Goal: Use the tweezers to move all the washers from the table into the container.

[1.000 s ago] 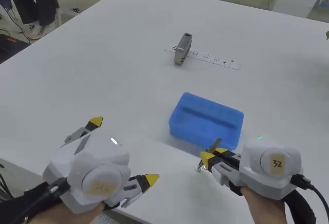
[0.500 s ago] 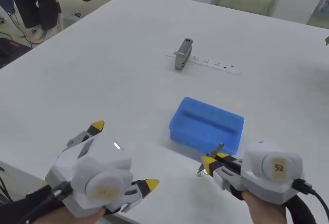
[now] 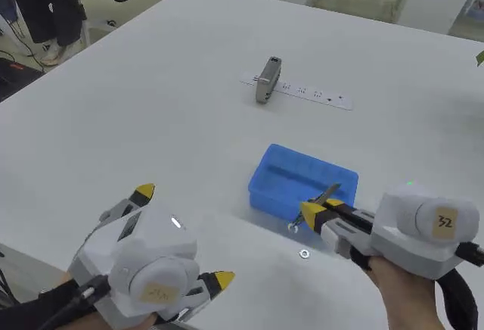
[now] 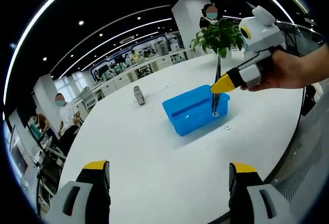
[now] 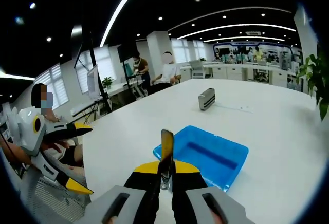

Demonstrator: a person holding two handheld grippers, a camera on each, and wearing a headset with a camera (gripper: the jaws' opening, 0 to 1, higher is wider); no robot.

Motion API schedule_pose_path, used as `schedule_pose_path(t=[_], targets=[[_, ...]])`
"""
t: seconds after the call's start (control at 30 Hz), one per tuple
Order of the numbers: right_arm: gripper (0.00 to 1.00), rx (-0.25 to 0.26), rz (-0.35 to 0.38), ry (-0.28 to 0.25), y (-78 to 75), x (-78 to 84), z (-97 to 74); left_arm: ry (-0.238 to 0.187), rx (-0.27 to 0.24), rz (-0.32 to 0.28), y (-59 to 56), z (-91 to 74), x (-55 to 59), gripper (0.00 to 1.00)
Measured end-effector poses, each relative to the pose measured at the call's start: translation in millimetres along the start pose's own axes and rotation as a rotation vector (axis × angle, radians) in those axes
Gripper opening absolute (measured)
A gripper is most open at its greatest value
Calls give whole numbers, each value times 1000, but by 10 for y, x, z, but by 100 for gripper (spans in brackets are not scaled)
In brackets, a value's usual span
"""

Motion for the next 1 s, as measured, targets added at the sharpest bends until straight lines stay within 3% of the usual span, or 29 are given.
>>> schedule_pose_path(t=[0.1,0.23,0.53,0.77,1.0], targets=[[3,11,48,-53,-63,-167,45,5,0,4,-2,4,7,99],[4,45,34,-54,-147,-232,199,8,2,9,-8,9,11,99],[4,71,-2,47,-216,66,518,22,3,10,-8,12,26,99],[4,85,9,73,-209,221,552,41,9,15,-14,25,42,99],[4,87,15,82,-233,255,579,54,10,18,-17,31,53,99]])
Point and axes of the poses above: the centre of the closed fingertips' face, and the gripper's own axes: z roughly forward along the fingers, y roughly to its left, x roughly out of its underside, the point moved 7 cm from there along -z, roughly backward along the fingers, and after that the axes turned 7 degrees about x, right-handed, at the moved point
